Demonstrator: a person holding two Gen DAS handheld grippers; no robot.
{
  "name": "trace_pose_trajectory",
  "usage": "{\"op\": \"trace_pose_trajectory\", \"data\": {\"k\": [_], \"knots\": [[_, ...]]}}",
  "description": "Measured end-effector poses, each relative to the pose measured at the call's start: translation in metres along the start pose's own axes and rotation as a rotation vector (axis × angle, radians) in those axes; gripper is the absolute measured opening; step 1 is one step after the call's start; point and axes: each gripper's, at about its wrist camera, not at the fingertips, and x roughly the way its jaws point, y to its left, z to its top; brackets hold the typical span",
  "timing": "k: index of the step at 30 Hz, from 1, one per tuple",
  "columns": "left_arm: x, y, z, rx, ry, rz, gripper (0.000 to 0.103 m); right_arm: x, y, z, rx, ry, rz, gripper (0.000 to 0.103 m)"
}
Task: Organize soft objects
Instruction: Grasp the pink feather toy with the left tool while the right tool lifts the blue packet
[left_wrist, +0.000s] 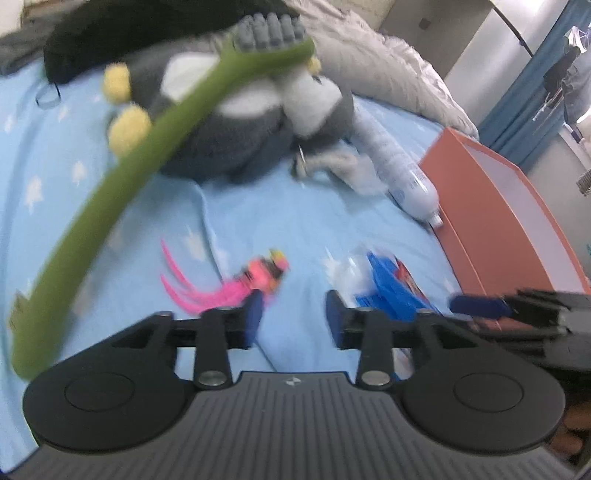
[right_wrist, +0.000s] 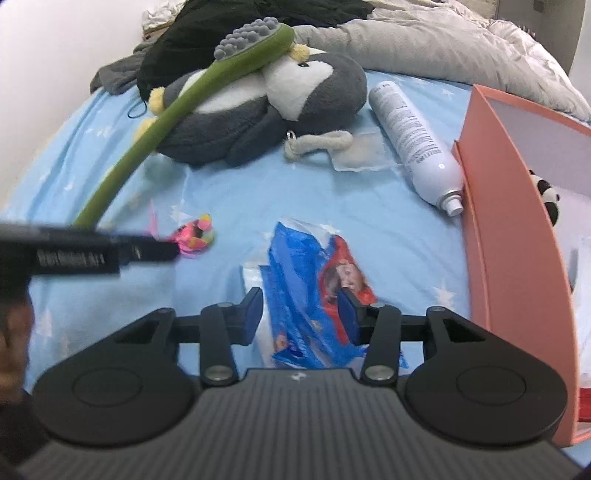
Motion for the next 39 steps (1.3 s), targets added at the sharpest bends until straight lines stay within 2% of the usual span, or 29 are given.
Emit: {"op": "trace_pose_trajectory", "data": {"k": [5,9,13,18,21,23,28,39], "knots": [[0.009,0.000,0.016,0.080,-0.013,0.003,0.049,0.002,-0.002,-0.010,-0.014,0.010,-0.016,0.047],[0.029,-0.006,0.021,0.194,0.050,-0.026,0.057,0.008,0.004,-0.020,-0.065,0.023,-0.054,0.047],[0.045,-0.007,0.018,0.271,0.069,0.017,0.057,0.012,0.004,-0.019,-0.078,0.013,-0.051,0.047],[0.057,-0.005,0.017,0.331,0.084,0.031,0.054,0.026,0.003,-0.019,-0.069,0.026,-0.039,0.046],[0.063,-0.003,0.016,0.321,0.093,0.022,0.043,0.031,0.006,-0.021,-0.083,0.034,-0.042,0.043],[0.067,-0.002,0.014,0.305,0.098,0.049,0.034,0.033,0.007,-0.021,-0.081,0.038,-0.045,0.038],[0.064,0.000,0.013,0.239,0.087,0.049,0.033,0.033,0.011,-0.020,-0.095,0.044,-0.045,0.018],[0.029,-0.009,-0.002,0.090,0.064,0.054,0.033,0.009,0.019,-0.022,-0.083,0.011,-0.082,0.012]]}}
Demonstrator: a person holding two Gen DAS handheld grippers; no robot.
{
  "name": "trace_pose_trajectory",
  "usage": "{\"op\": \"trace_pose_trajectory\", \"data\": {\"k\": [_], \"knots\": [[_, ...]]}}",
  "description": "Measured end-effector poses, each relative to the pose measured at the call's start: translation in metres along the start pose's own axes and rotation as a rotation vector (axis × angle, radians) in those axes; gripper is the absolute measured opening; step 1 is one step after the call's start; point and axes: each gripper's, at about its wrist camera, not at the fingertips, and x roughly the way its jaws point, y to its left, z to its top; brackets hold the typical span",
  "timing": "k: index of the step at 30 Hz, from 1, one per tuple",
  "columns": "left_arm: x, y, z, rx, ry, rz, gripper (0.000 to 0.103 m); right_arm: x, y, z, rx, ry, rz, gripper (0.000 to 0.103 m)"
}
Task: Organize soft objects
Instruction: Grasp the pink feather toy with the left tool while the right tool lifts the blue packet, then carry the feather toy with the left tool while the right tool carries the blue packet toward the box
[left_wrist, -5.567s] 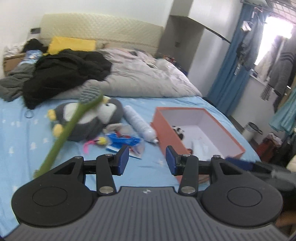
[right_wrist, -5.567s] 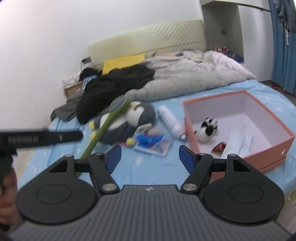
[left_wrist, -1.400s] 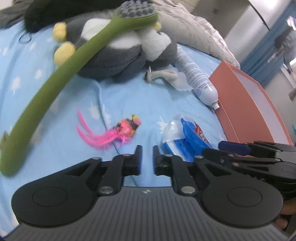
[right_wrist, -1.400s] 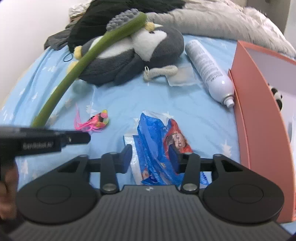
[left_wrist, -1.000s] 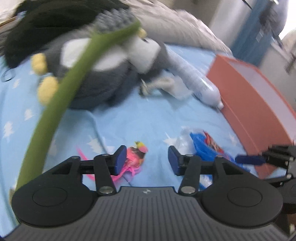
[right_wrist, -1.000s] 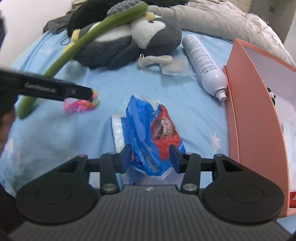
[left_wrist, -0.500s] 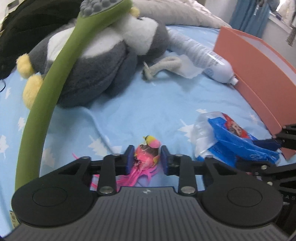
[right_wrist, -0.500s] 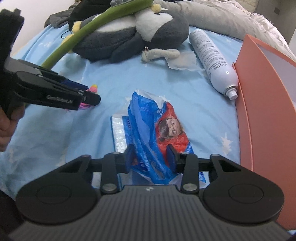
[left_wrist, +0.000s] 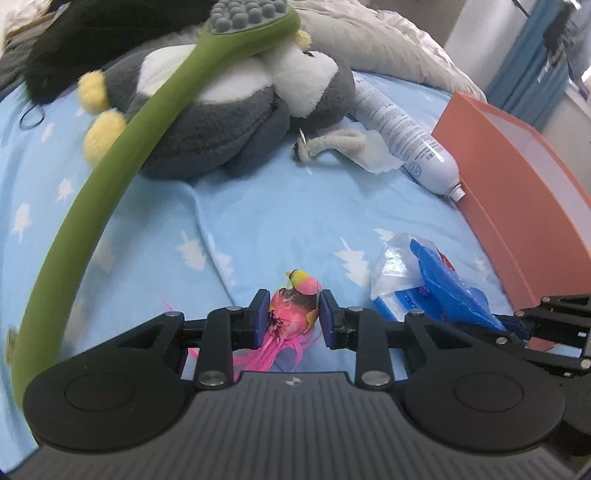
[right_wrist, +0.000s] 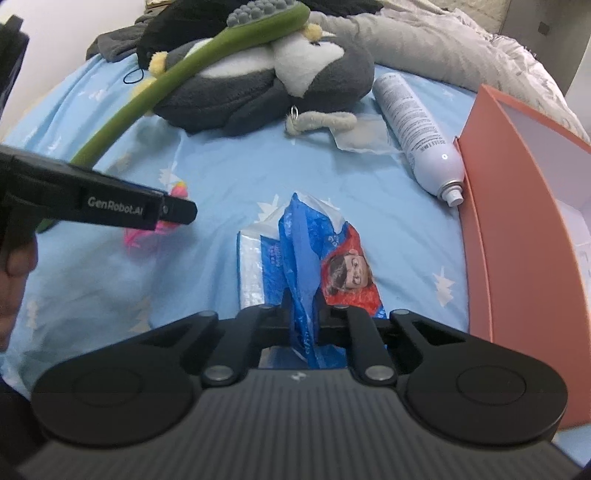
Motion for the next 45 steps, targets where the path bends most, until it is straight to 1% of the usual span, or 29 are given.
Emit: {"op": "trace_pose_trajectory", "data": {"k": [4,11,14,18,25,29,37,40,45], "knots": [[-0.020,-0.002,-0.011,-0.074,-0.004,-0.004,0.033,-0.017,0.004,-0.005,-0.002,-0.035,-0.021,0.012],[-0.051,-0.019,-0.032,-0.094,-0.015,-0.021,0.033,-0.045,0.008,-0.019,0.033,-0.070,-0.032,0.012],[-0.065,-0.029,-0.035,-0.093,-0.036,-0.023,0.033,-0.057,0.007,-0.020,0.047,-0.090,-0.030,0.012],[-0.086,-0.041,-0.031,-0.084,-0.074,-0.034,0.033,-0.074,0.006,-0.018,0.066,-0.127,-0.033,0.012],[-0.121,-0.059,-0.013,-0.063,-0.144,-0.052,0.033,-0.104,-0.007,-0.008,0.110,-0.204,-0.040,0.012],[-0.133,-0.076,0.001,-0.043,-0.178,-0.067,0.033,-0.122,-0.020,0.003,0.128,-0.249,-0.050,0.012],[-0.148,-0.120,0.035,0.003,-0.238,-0.117,0.033,-0.154,-0.050,0.026,0.152,-0.342,-0.079,0.012],[-0.151,-0.133,0.049,0.004,-0.256,-0.150,0.033,-0.167,-0.065,0.033,0.169,-0.377,-0.103,0.012],[-0.149,-0.163,0.069,0.046,-0.274,-0.182,0.033,-0.182,-0.093,0.041,0.199,-0.424,-0.146,0.012]]}}
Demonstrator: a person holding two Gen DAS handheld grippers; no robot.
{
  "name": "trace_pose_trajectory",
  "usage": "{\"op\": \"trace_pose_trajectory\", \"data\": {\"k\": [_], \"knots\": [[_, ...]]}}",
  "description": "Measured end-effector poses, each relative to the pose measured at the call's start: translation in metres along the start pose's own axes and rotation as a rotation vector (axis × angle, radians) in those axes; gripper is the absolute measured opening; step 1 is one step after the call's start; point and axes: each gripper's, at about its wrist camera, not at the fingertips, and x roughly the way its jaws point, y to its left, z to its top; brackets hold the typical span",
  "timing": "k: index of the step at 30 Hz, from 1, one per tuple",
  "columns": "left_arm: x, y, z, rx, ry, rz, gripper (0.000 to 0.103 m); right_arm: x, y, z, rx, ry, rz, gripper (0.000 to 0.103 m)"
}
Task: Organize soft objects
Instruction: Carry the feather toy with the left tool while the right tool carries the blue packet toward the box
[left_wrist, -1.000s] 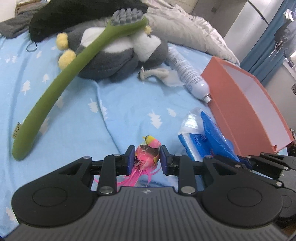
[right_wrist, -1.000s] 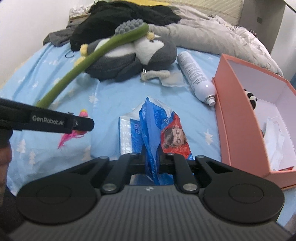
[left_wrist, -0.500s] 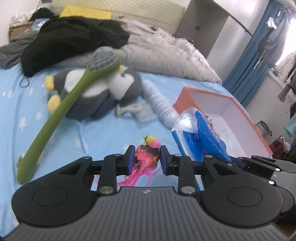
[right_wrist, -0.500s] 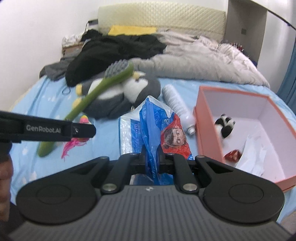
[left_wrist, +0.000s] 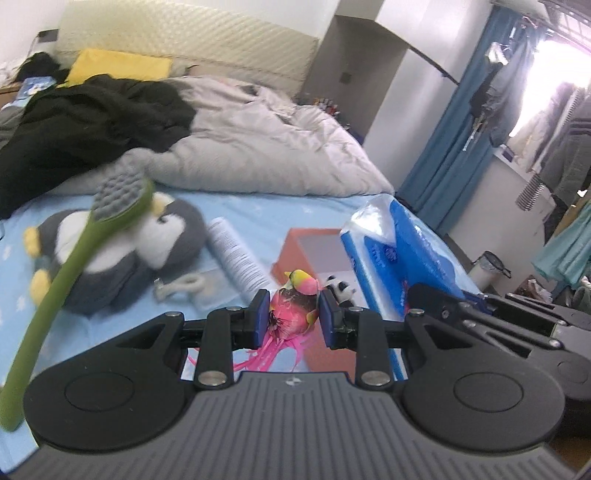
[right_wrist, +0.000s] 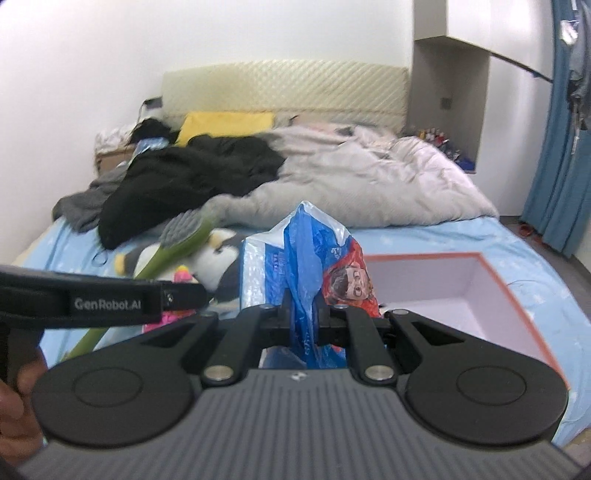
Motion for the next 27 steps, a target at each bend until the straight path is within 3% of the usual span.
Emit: {"op": "trace_pose_trajectory", "data": {"k": [12,27], "knots": [[0.074,-0.060,0.016,0.085,0.066,-0.076,0.034,0.017,-0.064,0.003,0.084,0.029,-0.090,0.012],[0.228,-0.105,-0.006,0.147,0.299,-0.133,0.034,0.108,-0.160,-0.047,0.200,0.247,-0.219,0.012]]}}
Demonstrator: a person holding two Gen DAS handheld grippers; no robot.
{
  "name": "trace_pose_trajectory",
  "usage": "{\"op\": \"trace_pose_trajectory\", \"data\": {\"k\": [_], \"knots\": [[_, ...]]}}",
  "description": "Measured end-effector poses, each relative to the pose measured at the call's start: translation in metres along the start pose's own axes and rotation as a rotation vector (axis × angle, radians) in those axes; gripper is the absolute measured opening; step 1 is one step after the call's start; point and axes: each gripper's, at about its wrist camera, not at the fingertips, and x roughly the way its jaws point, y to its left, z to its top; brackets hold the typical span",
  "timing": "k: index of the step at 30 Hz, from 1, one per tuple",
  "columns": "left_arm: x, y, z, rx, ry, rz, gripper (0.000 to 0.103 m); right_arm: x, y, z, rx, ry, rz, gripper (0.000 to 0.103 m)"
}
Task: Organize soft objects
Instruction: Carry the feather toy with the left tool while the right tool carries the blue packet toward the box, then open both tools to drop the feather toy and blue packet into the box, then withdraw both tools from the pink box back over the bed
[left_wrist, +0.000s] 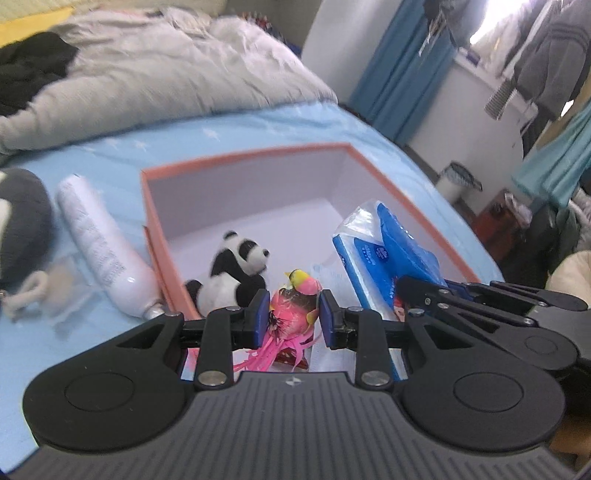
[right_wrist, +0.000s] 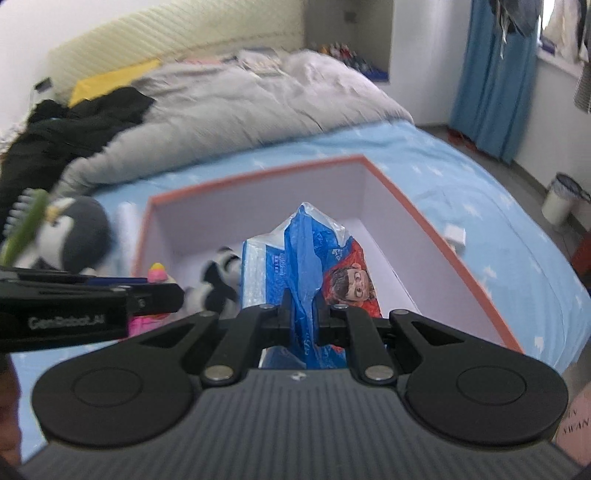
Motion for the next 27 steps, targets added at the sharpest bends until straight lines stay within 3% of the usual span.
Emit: {"op": "trace_pose_trajectory", "data": {"k": [9,10,12,13,18,27], "knots": [[0.047,-0.005,-0.006,0.031,0.086,0.030,0.037,0.039,-0.026,-0.017,0.066,0.088,-0.006,0.016],[0.048,-0.005,-0.007,0.035,0.096,0.044,0.043,0.040,-0.027,-0.018,0.065,0.097,-0.006,0.018],[0.048,-0.004,-0.007,0.028,0.098,0.043,0.050,0.041,-0.028,-0.018,0.071,0.111,-0.005,0.036],[0.046,-0.003,-0.008,0.023,0.095,0.040,0.050,0.039,-0.028,-0.018,0.077,0.109,-0.001,0.038],[0.024,-0.007,-0.007,0.027,0.066,0.045,0.050,0.019,-0.029,-0.015,0.121,0.064,0.024,0.039],[-0.057,-0.013,-0.014,0.033,-0.040,0.057,0.050,-0.045,-0.008,-0.011,0.102,-0.032,0.063,0.039]]}}
